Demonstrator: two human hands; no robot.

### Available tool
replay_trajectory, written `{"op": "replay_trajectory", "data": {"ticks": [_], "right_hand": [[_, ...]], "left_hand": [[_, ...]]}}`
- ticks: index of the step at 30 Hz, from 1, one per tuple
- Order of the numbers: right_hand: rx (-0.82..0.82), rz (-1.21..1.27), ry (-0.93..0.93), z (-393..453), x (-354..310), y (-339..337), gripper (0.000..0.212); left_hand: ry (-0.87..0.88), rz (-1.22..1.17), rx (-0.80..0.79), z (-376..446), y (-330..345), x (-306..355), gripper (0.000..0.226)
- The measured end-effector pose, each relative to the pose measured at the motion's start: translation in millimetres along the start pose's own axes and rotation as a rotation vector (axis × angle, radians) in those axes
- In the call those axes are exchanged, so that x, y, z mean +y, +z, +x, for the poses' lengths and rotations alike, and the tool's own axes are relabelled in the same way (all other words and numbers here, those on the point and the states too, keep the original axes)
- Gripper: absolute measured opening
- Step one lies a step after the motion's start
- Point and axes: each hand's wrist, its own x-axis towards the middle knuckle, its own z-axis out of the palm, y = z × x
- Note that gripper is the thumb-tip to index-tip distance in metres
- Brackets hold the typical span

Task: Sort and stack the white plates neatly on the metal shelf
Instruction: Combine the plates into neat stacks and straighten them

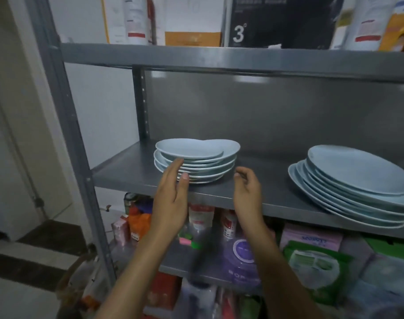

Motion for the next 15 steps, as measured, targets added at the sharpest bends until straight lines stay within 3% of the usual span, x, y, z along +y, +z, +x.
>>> {"op": "replay_trajectory", "data": {"ticks": [5, 9, 12, 15], "right_hand": [[0.262, 0.028, 0.126, 17.3, 9.9, 56.3, 0.017], [0.364, 0.25, 0.37, 44.0, 15.1, 67.8, 0.012], [0.313, 0.404, 0.484, 57.3, 16.2, 64.1, 0.038], [0.255, 0.484, 0.529, 59.7, 16.3, 64.0, 0.059]], "left_hand": [[-0.012, -0.166, 0.015, 46.5, -32.6, -48.3, 0.04], [-0.394, -0.415, 0.175, 89.6, -44.1, -79.7, 0.047], [-0.607, -0.628, 0.124, 109.6, -40.4, -96.4, 0.062], [-0.747, -0.894, 0.101, 120.8, -31.8, -98.5, 0.058]]}}
